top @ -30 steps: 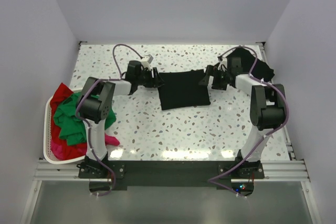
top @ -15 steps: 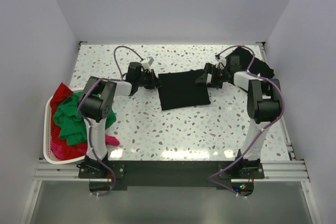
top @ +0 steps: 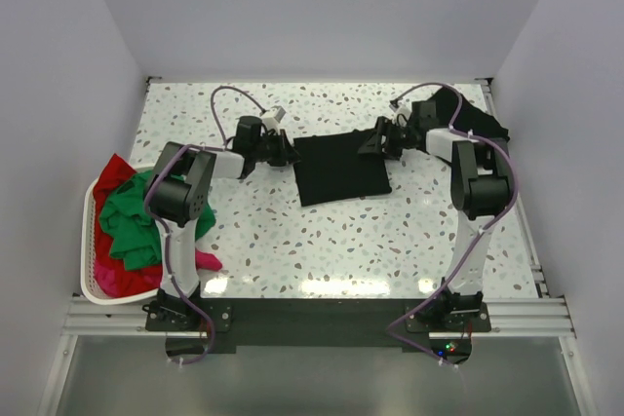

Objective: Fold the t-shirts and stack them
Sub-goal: Neatly place the folded tshirt to the corner

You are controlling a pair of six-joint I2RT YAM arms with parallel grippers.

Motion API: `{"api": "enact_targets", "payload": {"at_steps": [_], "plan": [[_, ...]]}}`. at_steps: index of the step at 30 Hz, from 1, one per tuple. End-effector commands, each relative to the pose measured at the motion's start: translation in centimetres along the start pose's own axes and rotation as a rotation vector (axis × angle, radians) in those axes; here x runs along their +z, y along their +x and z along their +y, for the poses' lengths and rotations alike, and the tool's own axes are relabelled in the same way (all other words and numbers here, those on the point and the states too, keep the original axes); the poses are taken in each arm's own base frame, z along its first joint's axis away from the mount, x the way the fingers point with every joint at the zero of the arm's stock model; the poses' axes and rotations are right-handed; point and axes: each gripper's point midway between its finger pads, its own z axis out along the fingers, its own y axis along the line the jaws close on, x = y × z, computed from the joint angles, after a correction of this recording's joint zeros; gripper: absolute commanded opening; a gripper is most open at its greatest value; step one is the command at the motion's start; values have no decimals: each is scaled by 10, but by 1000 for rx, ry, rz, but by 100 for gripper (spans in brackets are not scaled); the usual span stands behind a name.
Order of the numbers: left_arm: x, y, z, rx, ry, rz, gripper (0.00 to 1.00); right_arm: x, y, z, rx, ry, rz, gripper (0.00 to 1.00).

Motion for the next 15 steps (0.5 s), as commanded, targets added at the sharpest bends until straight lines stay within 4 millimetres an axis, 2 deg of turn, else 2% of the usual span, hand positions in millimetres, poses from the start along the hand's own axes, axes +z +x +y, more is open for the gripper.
{"api": "enact_targets", "payload": {"at_steps": [1,5,8,9,11,12,14,15], "plan": [[-1,0,-2,12,32,-5,0,15,39,-18,62,64,123,59],[0,1,-2,11,35,-4,0,19,40,-16,50,56,137,45],[-1,0,-5,12,42,-5,0,18,37,-12,43,50,133,27],[-2,-2,-5,13,42,-11,0,17,37,-11,44,52,134,14],[-4,-5,-8,16,46,-18,11,13,30,-7,29,58,118,2],[-5,-6,-8,16,46,-20,27,11,29,-6,26,64,116,0],[-8,-11,-10,23,45,-34,41,5,21,-3,12,82,95,0],[-10,-11,-9,20,38,-35,52,2,21,-2,10,91,98,0]]}}
